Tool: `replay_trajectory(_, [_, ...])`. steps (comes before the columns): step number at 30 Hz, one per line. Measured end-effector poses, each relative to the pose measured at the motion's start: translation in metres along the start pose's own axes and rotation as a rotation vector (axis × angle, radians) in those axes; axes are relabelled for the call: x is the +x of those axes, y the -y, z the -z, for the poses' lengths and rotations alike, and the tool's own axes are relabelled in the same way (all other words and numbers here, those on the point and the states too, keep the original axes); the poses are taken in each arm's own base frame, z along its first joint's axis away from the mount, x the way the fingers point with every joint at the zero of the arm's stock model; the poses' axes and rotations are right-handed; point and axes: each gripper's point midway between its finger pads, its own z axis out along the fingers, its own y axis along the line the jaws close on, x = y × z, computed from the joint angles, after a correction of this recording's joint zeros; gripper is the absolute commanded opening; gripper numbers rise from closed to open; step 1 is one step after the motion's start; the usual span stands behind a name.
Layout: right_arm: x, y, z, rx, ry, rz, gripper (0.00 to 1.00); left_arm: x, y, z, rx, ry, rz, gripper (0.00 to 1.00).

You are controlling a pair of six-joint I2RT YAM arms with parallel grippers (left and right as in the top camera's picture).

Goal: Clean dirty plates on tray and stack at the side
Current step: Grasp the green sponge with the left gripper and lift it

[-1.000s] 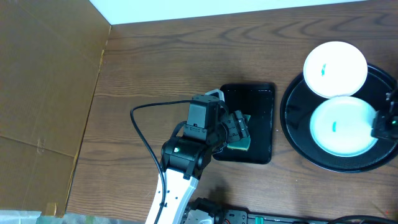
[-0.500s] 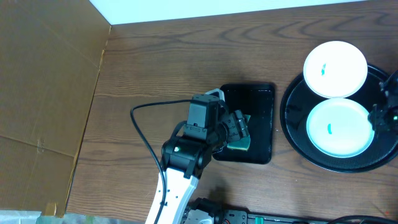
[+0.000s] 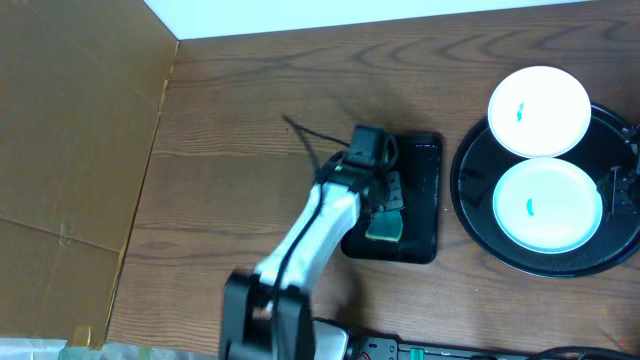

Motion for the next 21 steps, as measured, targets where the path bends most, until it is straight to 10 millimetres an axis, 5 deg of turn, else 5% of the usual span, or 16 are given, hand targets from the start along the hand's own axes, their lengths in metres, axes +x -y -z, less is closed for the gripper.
replay_trajectory(5, [0.005,0.000,0.000,-0.003,-0.021,-0.020,0.22,0.010,-0.008,-0.037,-0.051,-0.091,-0.020,0.32])
replay_trajectory(8, [0.009,0.000,0.000,-0.003,-0.038,-0.026,0.22,0.011,-0.011,-0.039,-0.066,-0.097,-0.031,0.29])
replay_trajectory(11, [0.010,0.000,0.000,-0.003,-0.040,-0.027,0.22,0.013,-0.011,-0.037,-0.069,-0.107,-0.041,0.50])
replay_trajectory(14, [0.010,-0.001,0.000,-0.005,-0.040,-0.028,0.22,0.016,-0.008,-0.027,-0.051,-0.124,-0.038,0.61])
replay_trajectory(21, [0.010,-0.001,0.000,-0.006,-0.040,-0.028,0.22,0.027,-0.006,0.005,-0.021,-0.127,-0.035,0.65])
